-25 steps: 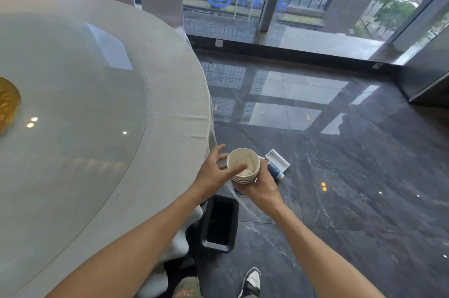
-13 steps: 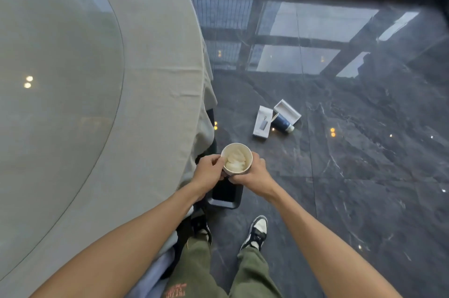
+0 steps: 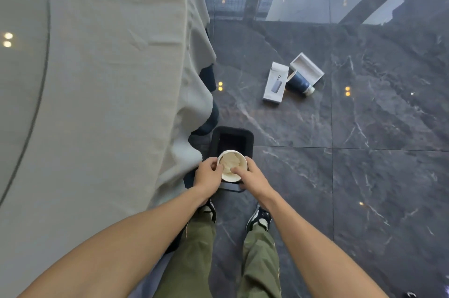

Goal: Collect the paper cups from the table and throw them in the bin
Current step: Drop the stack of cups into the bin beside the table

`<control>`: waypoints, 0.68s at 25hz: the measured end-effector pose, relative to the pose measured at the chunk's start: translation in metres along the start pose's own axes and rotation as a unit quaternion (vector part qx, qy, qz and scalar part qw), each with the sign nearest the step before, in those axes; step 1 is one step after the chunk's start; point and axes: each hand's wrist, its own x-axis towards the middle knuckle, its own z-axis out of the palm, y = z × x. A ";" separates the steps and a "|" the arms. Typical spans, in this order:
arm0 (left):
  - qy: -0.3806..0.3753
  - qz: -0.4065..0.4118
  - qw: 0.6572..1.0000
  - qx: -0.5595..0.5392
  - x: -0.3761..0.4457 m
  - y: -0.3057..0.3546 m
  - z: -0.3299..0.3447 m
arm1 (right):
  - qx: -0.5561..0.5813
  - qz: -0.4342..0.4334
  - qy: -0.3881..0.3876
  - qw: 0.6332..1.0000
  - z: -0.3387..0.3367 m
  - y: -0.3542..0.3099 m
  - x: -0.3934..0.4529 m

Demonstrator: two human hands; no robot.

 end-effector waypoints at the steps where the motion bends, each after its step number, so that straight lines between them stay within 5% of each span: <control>1: -0.005 -0.011 1.000 0.013 0.014 -0.009 0.009 | 0.010 0.019 0.001 1.000 0.003 0.013 0.017; 10: -0.059 -0.103 0.993 0.008 0.087 -0.071 0.062 | 0.153 0.128 -0.030 0.979 0.016 0.090 0.099; 17: -0.025 -0.073 0.997 -0.012 0.078 -0.042 0.063 | 0.152 0.099 -0.012 0.983 -0.010 0.055 0.082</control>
